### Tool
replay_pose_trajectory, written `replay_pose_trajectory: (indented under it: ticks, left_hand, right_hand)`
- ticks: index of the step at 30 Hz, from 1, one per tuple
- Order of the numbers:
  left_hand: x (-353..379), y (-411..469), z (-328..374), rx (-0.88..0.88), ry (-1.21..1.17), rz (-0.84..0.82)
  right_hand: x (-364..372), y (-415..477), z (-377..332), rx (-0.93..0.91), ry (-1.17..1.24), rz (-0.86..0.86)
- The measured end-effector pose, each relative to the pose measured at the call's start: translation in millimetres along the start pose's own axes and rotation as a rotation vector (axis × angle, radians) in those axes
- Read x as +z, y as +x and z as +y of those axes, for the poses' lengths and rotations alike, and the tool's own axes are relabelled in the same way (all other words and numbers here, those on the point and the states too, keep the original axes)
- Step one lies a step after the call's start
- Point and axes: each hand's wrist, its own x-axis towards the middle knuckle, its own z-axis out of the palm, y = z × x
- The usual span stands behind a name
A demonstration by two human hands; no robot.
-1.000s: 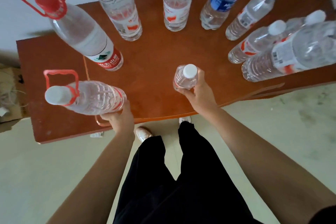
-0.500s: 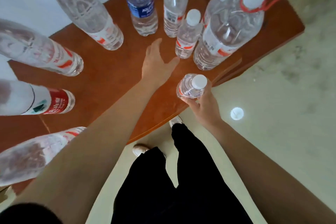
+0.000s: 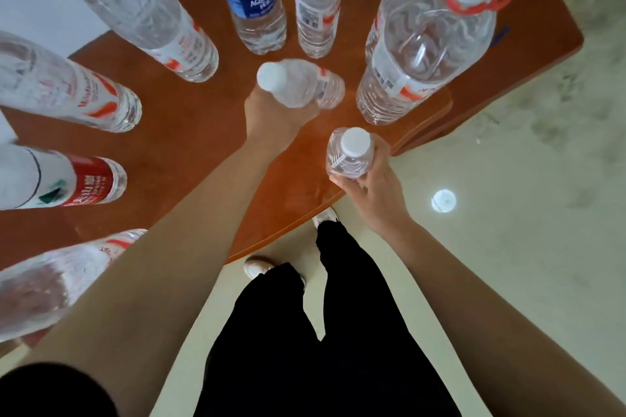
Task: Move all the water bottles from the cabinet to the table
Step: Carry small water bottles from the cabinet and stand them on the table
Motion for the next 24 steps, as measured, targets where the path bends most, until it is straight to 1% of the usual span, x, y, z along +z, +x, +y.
replay_pose_trajectory:
  ticks: [2,6,8,9,10,12,15,19,22,24]
  left_hand:
    - [-21,-16,-25,-0.125,-0.092,0.045]
    - [-68,-59,-65,-0.285,-0.196,0.167]
    - [-86,-81,-75,-0.342,-0.219,0.253]
    - [-106,-97,-79,-0.362,-0.230,0.337]
    - [-116,-108,-81,-0.363,-0.242,0.377]
    - [-121,-124,-82,-0.357,-0.244,0.391]
    - [-156,-169,-78,-0.358,-0.383,0.617]
    - [-190,-231,-71,-0.322,-0.483,0.867]
    - [-212,-282,-68,-0.277,-0.522,1.008]
    - [-222,-319,-67,-0.242,-0.552,1.147]
  right_hand:
    - [3,3,0,-0.024,0.003,-0.031]
    - [17,16,-12,-0.094,-0.001,-0.118]
    - [23,26,-23,-0.121,-0.014,-0.157]
    - [31,30,-40,-0.164,-0.012,-0.216]
    - [36,34,-48,-0.177,-0.016,-0.260]
    - [39,37,-56,-0.158,0.011,-0.286]
    - [63,30,-104,-0.291,0.096,-0.434]
    - [93,16,-185,-0.507,0.208,-0.638]
    - [111,-12,-253,-0.604,0.267,-0.824]
    - [119,-40,-289,-0.660,0.345,-0.914]
